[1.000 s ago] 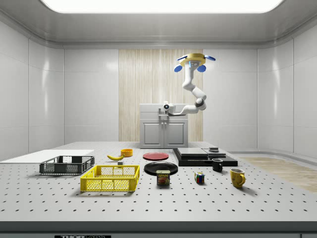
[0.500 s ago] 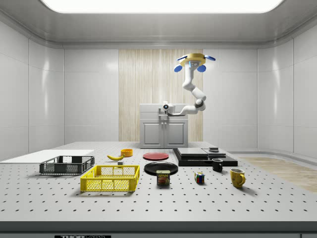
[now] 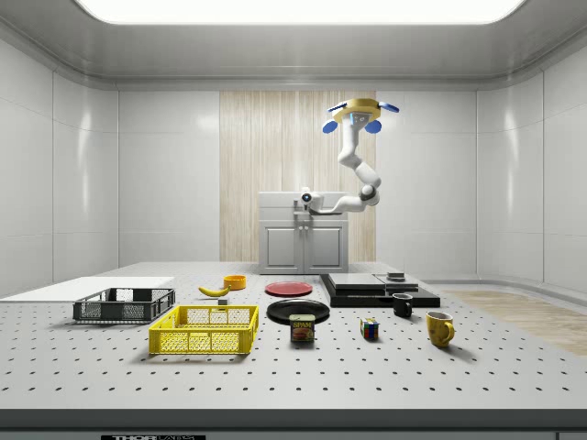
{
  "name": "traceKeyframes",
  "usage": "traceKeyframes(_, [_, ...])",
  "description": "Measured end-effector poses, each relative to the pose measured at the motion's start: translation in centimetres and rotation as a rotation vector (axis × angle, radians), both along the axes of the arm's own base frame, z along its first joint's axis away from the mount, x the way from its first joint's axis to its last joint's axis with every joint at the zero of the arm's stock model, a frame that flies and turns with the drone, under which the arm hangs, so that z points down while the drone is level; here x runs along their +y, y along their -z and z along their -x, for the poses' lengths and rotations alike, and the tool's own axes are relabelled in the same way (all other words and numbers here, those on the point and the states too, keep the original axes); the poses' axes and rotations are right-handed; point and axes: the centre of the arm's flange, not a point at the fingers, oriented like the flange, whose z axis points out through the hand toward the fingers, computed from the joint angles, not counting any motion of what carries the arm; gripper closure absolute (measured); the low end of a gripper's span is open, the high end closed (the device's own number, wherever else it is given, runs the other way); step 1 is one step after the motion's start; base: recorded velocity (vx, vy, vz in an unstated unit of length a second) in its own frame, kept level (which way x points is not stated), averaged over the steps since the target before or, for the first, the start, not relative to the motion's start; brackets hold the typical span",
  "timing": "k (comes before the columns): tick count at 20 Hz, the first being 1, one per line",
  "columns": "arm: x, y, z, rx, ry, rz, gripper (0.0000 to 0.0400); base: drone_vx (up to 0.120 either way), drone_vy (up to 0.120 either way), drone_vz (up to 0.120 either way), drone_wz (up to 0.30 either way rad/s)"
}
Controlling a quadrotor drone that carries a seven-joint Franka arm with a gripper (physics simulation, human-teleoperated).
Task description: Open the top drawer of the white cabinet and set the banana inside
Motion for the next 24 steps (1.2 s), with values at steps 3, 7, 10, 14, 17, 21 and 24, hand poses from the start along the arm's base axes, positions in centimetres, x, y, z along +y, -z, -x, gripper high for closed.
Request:
traceKeyframes(3, [0.1,0.0,0.0,0.000,0.000,0.000,0.0065,0.000,0.000,0.000,0.000])
traceKeyframes(7, [0.1,0.0,0.0,0.000,0.000,0.001,0.0205,0.000,0.000,0.000,0.000])
traceKeyframes(10, [0.0,-0.3,0.1,0.000,-0.002,0.021,0.0182,0.000,0.000,0.000,0.000])
traceKeyframes(14, [0.0,0.6,-0.2,-0.041,-0.001,0.001,0.0250,0.000,0.000,0.000,0.000])
traceKeyframes(17, [-0.8,0.1,-0.1,0.018,-0.002,0.013,0.0224,0.000,0.000,0.000,0.000])
traceKeyframes(21, [-1.6,0.5,-0.2,-0.030,-0.002,0.012,0.0241,0.000,0.000,0.000,0.000])
traceKeyframes(24, [-2.8,0.3,-0.1,-0.010,-0.002,0.012,0.0246,0.000,0.000,0.000,0.000])
